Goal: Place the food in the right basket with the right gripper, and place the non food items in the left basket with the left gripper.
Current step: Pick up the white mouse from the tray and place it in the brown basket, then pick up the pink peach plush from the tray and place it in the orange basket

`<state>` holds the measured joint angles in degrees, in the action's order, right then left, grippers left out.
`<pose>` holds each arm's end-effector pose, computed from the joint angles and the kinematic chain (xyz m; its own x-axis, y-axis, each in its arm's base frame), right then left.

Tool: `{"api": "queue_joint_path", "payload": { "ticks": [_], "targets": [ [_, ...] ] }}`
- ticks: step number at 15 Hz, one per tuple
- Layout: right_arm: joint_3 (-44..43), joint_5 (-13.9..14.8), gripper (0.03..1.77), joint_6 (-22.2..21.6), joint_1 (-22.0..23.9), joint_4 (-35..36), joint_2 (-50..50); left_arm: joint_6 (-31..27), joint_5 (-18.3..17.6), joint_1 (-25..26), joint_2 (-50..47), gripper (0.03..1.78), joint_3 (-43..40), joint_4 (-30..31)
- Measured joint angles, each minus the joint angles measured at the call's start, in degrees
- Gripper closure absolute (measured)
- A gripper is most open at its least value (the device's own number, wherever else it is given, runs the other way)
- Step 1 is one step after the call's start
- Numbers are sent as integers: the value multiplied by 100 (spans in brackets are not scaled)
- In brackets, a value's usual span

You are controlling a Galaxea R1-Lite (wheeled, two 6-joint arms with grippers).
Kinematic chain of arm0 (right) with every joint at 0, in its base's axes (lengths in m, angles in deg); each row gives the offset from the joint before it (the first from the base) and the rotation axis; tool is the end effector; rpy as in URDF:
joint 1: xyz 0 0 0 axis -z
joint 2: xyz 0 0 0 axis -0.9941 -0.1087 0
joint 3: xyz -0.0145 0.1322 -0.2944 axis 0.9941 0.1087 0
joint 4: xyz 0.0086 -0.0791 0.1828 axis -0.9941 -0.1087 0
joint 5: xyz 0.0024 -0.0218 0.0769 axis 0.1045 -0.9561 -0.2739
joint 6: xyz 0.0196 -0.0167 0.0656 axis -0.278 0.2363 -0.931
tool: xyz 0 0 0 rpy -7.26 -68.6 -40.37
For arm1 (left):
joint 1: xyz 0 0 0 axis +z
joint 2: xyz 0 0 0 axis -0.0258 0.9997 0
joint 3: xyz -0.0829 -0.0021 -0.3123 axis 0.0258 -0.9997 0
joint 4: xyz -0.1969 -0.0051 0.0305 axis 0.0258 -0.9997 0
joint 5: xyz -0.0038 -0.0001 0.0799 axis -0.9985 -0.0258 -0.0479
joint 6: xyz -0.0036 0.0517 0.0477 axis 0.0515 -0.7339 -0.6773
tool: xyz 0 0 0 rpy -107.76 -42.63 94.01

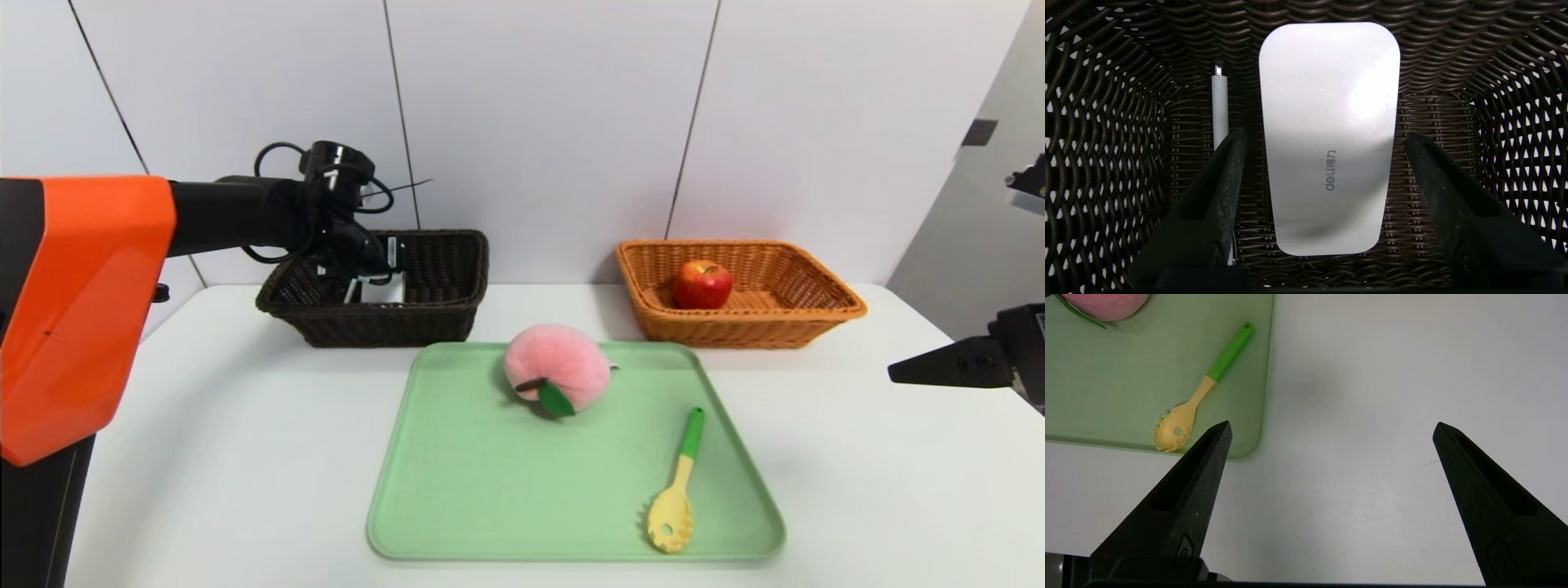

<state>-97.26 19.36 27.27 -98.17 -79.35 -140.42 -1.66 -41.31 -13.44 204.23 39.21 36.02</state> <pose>0.1929 0.0434 0.2782 0.6617 0.0828 -0.7452 -0.1063 0.9942 0.0162 0.5131 -0.1011 0.1834 0.8062 -0.0640 -0.5881 -0.0031 0.9937 -0.1123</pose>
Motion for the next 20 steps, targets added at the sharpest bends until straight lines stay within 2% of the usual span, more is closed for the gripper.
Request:
{"api": "queue_joint_path", "payload": {
  "ticks": [3, 5, 7, 9, 11, 14, 18, 20],
  "targets": [
    [-30, -7, 10, -17, -26, 245, 1, 5, -7, -5, -172, 34, 0, -51],
    [-95, 4, 10, -11, -223, 579, -10, 9, -16, -28, -511, 28, 0, -328],
    [-282, 41, 10, -24, -480, 713, -107, 33, -18, -63, -962, 24, -24, -917],
    [-707, 122, 10, -251, -750, 730, -357, 61, -18, -99, -1486, 21, -110, -1687],
    [-1250, 345, 10, -752, -1117, 722, -755, 72, -18, -138, -2115, 19, -427, -2348],
    [-1783, 703, 10, -1586, -1748, 686, -1438, 79, -10, -239, -3107, 16, -1582, -2560],
    [-2821, 767, 10, -3007, -2155, 254, -2599, 90, -5, -503, -4328, 14, -3547, -1996],
    [-3394, 739, 10, -3766, -2274, -108, -3209, 116, -2, -590, -4808, 14, -4230, -1620]
  ]
}}
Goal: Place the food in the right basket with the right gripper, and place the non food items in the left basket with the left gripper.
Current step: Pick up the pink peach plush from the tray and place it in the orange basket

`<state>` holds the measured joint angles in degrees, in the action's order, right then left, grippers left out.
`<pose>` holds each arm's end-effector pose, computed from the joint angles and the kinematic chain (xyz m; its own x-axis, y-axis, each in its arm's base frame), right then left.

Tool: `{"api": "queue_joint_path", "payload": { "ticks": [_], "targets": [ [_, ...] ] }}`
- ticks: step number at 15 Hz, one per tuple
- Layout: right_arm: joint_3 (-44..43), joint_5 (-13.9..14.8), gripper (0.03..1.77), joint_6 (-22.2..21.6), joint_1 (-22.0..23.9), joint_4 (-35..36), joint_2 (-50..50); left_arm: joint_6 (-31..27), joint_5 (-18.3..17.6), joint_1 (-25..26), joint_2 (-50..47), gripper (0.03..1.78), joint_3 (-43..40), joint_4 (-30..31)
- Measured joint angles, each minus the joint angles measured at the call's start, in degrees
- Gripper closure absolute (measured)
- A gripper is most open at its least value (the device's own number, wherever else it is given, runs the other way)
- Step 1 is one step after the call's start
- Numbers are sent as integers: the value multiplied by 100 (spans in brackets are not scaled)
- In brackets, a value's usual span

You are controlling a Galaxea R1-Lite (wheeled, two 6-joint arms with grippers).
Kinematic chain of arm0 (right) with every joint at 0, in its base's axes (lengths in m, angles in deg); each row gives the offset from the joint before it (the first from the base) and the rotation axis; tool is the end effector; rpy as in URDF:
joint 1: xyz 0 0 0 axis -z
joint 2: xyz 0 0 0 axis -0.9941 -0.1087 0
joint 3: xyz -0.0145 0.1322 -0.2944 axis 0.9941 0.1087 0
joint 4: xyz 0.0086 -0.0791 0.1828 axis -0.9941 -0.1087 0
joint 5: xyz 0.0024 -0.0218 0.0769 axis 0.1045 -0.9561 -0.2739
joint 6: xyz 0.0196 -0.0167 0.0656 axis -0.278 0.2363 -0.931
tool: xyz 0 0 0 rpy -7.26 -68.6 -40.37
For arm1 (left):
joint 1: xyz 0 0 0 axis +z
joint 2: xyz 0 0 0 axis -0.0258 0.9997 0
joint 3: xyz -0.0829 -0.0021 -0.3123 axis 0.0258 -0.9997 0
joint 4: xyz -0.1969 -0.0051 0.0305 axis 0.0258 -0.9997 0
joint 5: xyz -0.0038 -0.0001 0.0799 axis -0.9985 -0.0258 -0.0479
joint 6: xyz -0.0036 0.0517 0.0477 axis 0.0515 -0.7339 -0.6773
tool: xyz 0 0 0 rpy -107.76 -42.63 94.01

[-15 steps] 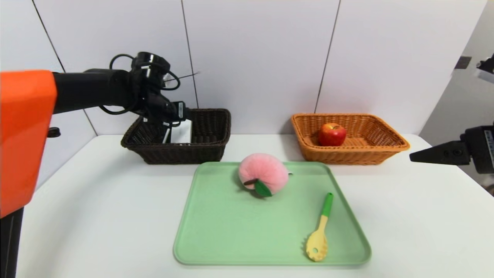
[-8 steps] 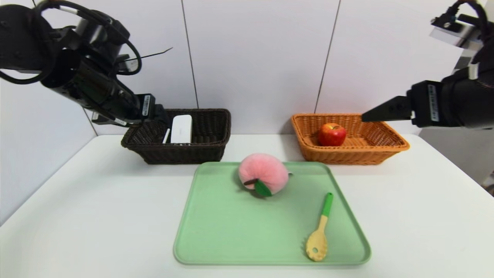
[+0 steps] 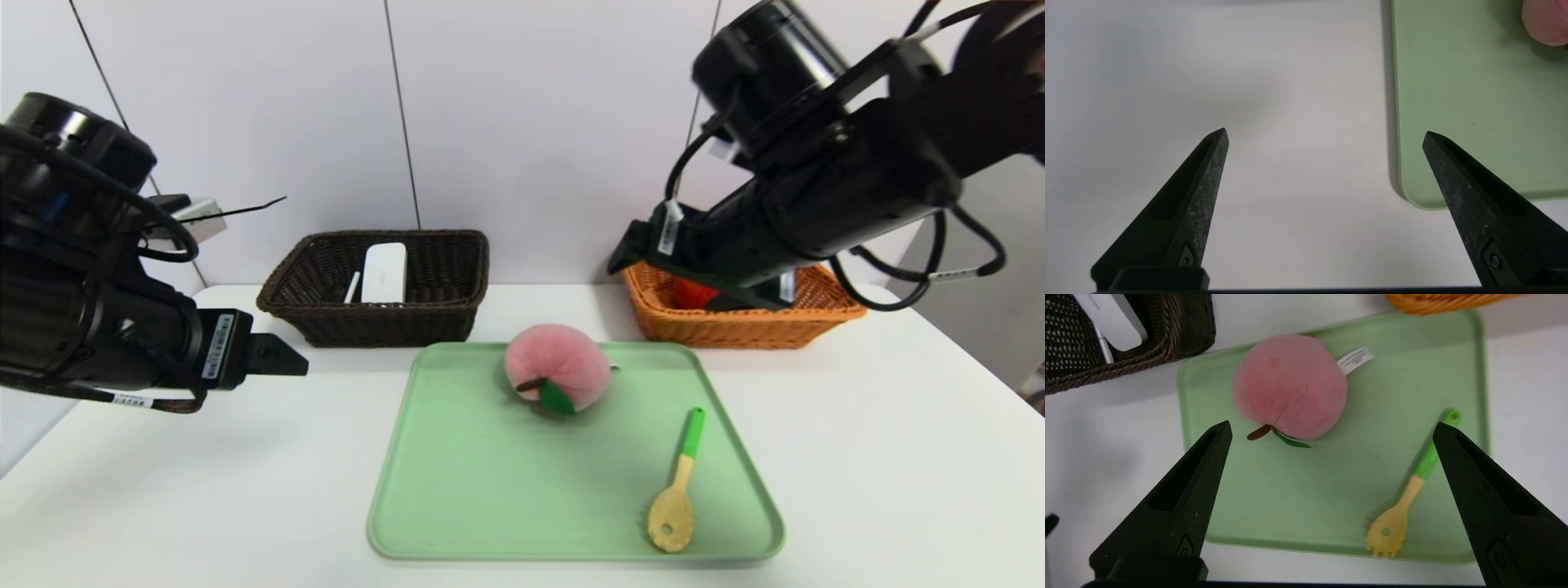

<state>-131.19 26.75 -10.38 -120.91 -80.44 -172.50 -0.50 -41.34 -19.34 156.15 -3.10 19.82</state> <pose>0.3072 0.2140 0.2840 0.6528 0.2287 -0.7222 0.0727 0.9300 0.3602 0.2378 -0.0689 0.2512 0.6813 -0.1103 -0.7236 0.0686 0.9939 -0.0869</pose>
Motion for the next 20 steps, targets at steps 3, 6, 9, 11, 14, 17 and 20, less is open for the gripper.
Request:
{"api": "queue_joint_path", "payload": {
  "ticks": [3, 6, 9, 11, 14, 17, 20],
  "targets": [
    [-234, -90, 10, -819, -122, -66, -713, 16, 2, -35, -400, 13, -419, 96],
    [-276, -562, 10, -1632, -146, 37, -1196, 18, -5, -41, -514, 12, -507, 105],
    [-279, -1209, 10, -2520, -20, 400, -1424, 18, -11, -41, -553, 12, -649, 110],
    [-279, -1424, 10, -3099, 160, 696, -1476, 16, -11, -41, -573, 12, -756, 107],
    [-279, -1632, 10, -3510, 330, 918, -1515, 20, -52, -41, -588, 12, -858, 113],
    [-276, -1872, 10, -3500, 383, 916, -1570, 29, -88, -41, -590, 12, -883, 112],
    [-276, -1971, 10, -3322, 372, 867, -1620, 27, -85, -41, -592, 12, -909, 113]
  ]
}}
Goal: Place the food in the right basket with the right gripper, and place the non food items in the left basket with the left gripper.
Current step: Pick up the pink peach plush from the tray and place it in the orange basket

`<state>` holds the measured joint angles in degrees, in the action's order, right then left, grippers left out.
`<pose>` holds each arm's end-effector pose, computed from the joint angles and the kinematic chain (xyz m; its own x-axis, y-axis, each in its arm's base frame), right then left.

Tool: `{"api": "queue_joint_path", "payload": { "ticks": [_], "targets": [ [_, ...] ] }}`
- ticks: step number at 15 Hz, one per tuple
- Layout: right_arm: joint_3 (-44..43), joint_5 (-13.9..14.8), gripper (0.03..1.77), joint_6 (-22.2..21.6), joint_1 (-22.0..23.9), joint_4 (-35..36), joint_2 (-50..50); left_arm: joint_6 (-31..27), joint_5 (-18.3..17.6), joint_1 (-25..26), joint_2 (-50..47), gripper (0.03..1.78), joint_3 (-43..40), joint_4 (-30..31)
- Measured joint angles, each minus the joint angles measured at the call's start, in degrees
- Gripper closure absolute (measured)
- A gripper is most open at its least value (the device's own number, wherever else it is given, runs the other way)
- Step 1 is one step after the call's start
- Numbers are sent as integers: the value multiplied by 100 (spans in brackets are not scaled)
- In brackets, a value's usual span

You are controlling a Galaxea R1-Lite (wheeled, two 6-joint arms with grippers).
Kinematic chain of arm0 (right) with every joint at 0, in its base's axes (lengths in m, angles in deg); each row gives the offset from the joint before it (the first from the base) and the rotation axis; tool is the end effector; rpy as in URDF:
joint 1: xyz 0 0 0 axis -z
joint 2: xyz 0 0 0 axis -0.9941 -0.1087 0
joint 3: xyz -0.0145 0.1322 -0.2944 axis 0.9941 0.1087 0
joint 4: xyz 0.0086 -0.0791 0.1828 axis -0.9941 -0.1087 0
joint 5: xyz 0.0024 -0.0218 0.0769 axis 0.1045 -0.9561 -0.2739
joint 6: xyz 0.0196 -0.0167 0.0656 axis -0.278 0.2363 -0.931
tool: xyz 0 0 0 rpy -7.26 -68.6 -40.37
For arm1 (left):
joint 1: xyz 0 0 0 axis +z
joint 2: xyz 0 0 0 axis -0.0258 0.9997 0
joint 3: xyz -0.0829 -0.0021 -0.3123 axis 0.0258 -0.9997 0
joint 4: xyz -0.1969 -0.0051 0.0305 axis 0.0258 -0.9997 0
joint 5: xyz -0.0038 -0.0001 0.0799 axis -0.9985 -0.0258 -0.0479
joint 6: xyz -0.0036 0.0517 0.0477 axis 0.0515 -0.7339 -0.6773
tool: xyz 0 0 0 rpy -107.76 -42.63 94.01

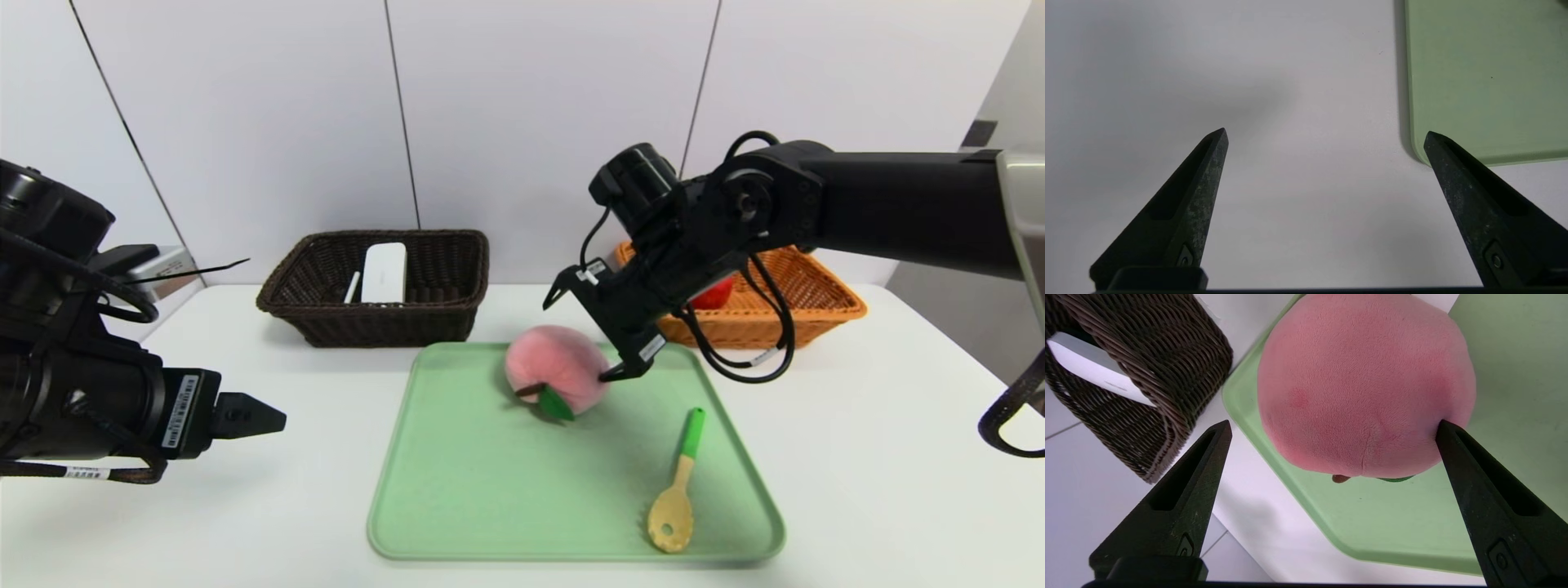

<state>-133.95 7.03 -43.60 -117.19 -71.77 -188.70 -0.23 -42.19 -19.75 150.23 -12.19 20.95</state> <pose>0.3810 0.2624 0.1926 0.4329 0.4419 -0.7857 0.5156 0.5936 0.6179 0.2041 -0.0608 0.2298 0.6519 -0.1213 -0.7485 0.0788 0.9926 -0.0922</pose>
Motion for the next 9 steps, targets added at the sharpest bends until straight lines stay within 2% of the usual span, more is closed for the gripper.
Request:
{"api": "queue_joint_path", "payload": {
  "ticks": [9],
  "targets": [
    [-2, -111, 10, 63, -37, -128, -269, -9, -9, 0, 15, 12, -21, 127]
  ]
}}
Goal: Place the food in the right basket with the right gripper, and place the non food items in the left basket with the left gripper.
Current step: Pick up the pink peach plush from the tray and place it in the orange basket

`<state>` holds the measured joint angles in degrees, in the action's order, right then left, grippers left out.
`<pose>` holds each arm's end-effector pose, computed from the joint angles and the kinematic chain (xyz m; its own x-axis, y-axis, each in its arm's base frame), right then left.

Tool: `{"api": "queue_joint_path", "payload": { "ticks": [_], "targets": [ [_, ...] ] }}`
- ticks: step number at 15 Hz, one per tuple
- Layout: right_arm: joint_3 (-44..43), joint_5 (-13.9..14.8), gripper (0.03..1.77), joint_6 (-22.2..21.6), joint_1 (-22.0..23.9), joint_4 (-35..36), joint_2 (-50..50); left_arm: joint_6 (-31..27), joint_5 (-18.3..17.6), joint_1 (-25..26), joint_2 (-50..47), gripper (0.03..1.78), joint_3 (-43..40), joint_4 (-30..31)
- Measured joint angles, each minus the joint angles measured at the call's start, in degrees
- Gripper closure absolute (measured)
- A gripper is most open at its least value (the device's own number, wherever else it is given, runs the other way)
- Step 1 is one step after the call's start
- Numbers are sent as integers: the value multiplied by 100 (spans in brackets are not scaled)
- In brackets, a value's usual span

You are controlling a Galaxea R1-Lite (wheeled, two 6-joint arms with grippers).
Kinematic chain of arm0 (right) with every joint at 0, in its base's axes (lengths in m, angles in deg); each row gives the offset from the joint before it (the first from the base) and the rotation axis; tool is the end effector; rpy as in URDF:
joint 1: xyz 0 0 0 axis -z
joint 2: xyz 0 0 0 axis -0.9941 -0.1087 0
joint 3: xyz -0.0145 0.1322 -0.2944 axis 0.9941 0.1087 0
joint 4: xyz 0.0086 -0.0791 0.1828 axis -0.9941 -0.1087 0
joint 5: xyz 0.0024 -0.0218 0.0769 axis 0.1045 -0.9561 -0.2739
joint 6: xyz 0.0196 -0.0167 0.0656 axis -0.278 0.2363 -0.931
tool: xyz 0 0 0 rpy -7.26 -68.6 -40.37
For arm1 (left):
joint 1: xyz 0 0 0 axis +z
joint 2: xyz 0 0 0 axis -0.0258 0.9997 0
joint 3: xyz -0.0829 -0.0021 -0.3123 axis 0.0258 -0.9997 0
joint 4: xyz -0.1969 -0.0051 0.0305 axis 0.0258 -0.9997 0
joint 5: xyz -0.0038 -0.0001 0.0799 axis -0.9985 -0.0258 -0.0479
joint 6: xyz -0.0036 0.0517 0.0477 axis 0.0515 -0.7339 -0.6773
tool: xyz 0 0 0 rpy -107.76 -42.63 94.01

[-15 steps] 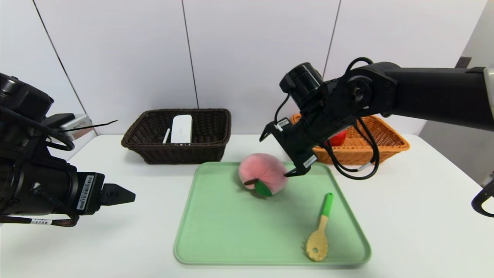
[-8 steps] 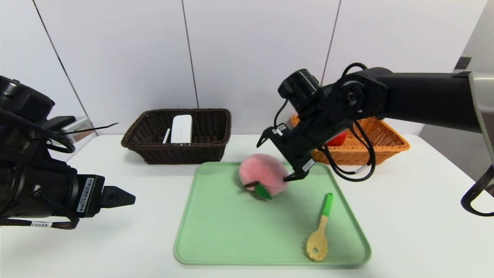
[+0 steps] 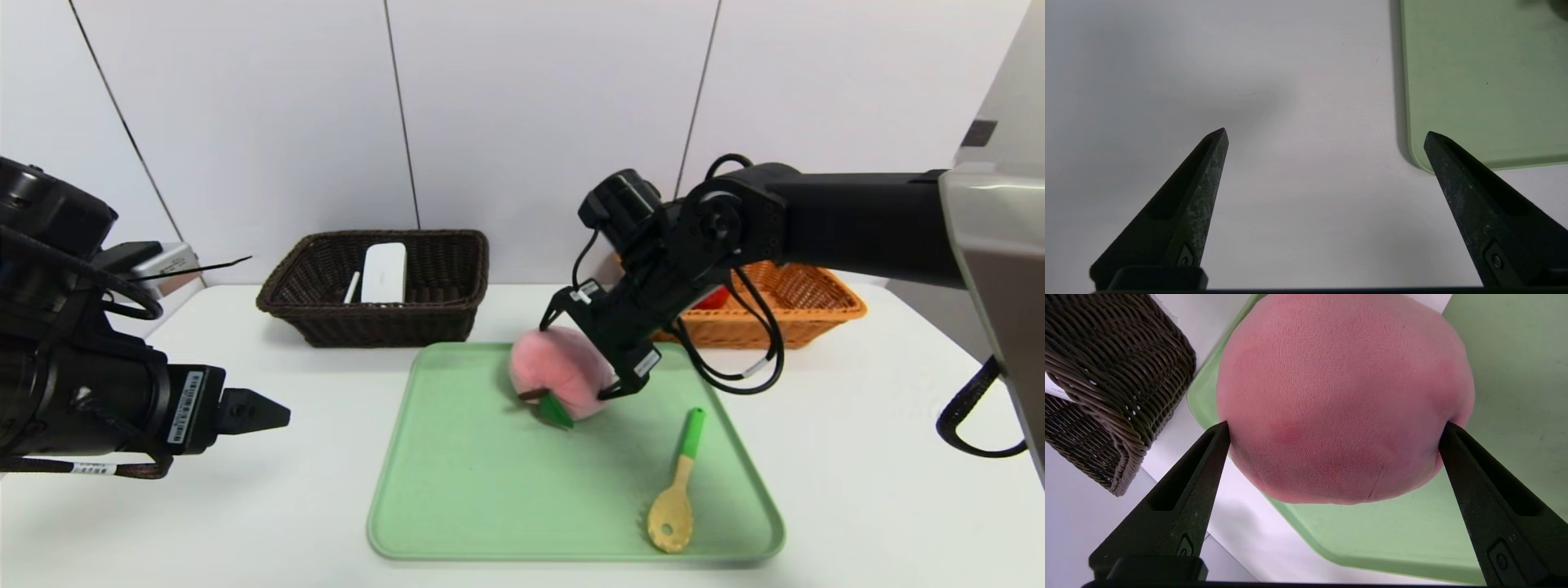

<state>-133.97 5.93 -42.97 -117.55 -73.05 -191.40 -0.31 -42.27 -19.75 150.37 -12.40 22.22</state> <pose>0.3833 0.2691 0.1690 0.3720 0.4286 -0.8234 0.5360 0.6250 0.5675 0.2067 -0.0617 0.2304 0.6629 -0.1264 -0.7380 0.0822 0.9920 -0.0960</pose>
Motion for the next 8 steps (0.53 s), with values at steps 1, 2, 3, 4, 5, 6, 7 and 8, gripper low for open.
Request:
{"api": "queue_joint_path", "payload": {
  "ticks": [1, 2, 3, 4, 5, 6, 7, 8],
  "targets": [
    [0, -6, 10, 0, -2, 1, -20, -2, 2, 0, 0, 12, -10, -1],
    [0, -30, 10, 2, -2, 1, -34, 0, 2, 0, 0, 12, -16, 0],
    [0, -59, 10, 2, 0, 4, -52, -2, 0, 0, 0, 12, -24, -1],
    [-1, -72, 10, 11, -2, 0, -67, 0, 2, 0, 0, 12, -32, -1],
    [-1, -77, 10, 12, -2, -10, -84, 4, 2, 0, 0, 12, -33, 0],
    [-1, -80, 10, 22, -5, -13, -102, 6, 0, 0, -1, 12, -35, -1],
    [-1, -79, 10, 28, -11, -21, -113, 1, 0, 0, 0, 12, -35, -1],
    [-1, -79, 10, 33, -18, -22, -124, 1, 2, 0, 0, 12, -35, -1]
  ]
}}
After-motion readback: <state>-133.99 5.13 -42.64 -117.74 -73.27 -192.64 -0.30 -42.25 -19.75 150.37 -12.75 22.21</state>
